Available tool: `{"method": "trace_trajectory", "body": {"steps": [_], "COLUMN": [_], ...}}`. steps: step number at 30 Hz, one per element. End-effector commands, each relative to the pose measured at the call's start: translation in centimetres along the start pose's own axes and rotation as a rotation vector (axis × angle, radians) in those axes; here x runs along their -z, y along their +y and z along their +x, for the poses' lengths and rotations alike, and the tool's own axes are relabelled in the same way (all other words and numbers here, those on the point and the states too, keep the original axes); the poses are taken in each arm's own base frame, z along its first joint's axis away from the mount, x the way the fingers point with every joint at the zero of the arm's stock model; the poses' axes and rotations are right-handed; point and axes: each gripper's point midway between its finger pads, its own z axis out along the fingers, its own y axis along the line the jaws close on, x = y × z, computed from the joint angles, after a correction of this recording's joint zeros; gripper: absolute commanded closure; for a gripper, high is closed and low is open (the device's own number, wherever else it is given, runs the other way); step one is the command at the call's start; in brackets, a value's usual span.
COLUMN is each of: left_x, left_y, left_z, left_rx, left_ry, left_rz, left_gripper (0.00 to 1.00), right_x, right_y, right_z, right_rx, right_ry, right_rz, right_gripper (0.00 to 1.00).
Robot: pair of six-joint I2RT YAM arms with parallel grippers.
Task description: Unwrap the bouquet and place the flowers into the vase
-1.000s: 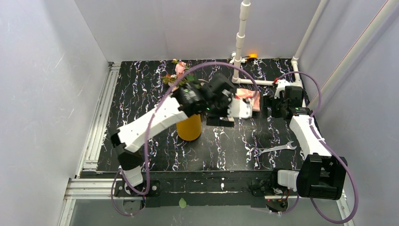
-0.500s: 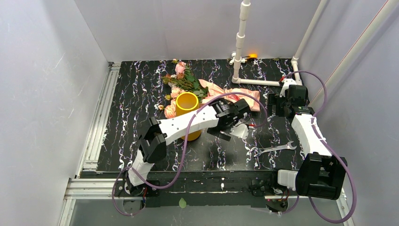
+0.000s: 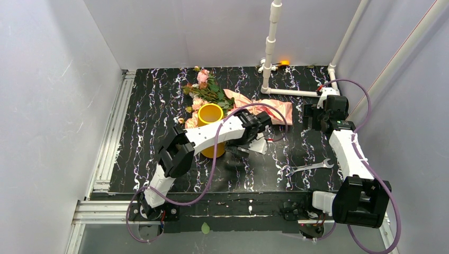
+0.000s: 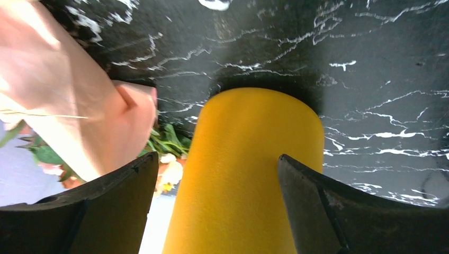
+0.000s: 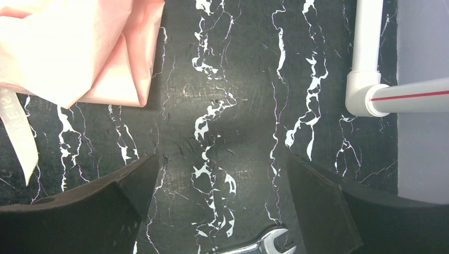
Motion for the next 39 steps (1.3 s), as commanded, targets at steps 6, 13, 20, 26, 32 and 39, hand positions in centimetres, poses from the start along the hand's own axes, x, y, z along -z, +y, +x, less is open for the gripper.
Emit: {"method": "trace_trajectory", "body": {"steps": [6, 13, 20, 26, 32, 39], "left_x": [-1.1, -1.2, -1.3, -1.7, -2.1, -3.1], "left_y": [-2.5, -4.2, -5.7, -7.1, -8.0, -9.0], "left_z": [3.6, 5.4, 7.8, 9.8, 12.9, 16.3], "left_rx": [0.051, 0.084, 0.099, 0.084, 0.050, -0.009], "left_ry": [0.069, 0.092, 0.128, 0.147, 0.171, 0.177], "left_rz": [0.104, 0.157, 0.182, 0.168, 0.130, 0.087], "left_gripper": [0.18, 0.18, 0.18, 0.17, 0.16, 0.16], "right_x": [0.6, 0.3, 0.3, 0.3, 0.2, 0.1], "right_y": [-0.6, -0.3, 0.0, 0.2, 0.5, 0.5], "right_z": [-2.4, -2.2, -2.1, -2.0, -1.9, -1.7], "right_rx": [-0.010, -0.006, -0.004, -0.003, 0.000, 0.001], "right_ry": [-0.066, -0.052, -0.050, -0.045, -0.039, -0.032], "right_rz": [0.018, 0.001, -0.013, -0.029, -0.044, -0.047], "right_gripper": [0.00, 0.00, 0.00, 0.00, 0.00, 0.00]}}
